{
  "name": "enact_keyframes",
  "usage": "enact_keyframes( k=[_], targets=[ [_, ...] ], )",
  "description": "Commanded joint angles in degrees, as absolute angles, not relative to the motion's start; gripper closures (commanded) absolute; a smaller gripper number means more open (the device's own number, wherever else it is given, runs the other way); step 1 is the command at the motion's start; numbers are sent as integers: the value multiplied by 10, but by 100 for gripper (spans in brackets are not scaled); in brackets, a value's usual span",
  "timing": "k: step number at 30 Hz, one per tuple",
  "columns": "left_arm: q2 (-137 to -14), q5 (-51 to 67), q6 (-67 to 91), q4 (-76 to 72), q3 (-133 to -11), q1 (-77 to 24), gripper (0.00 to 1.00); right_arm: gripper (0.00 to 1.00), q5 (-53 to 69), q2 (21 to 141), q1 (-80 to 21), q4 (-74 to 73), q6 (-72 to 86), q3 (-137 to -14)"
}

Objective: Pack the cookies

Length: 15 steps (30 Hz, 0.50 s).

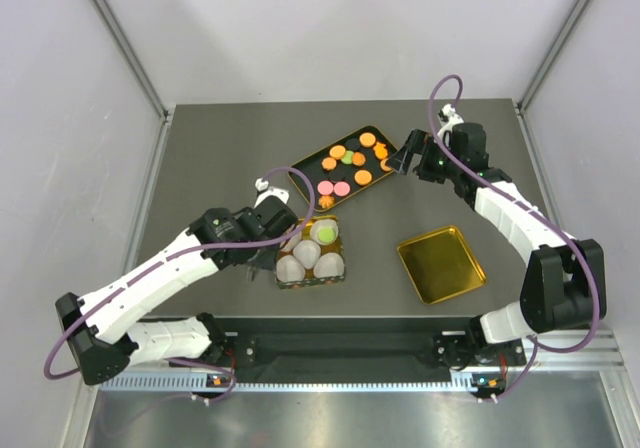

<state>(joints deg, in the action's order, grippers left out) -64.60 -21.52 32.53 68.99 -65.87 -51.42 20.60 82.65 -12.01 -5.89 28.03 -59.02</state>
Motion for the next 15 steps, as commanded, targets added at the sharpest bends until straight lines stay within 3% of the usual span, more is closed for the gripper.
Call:
enact_keyframes(
  k=[1,15],
  targets=[
    [-635,-221,333,667,-654,-517,73,0,202,827,-127,-47,269,-621],
    [-653,-229,330,633,-646,-519,70,0,202,825,-127,-47,269,-620]
  ],
)
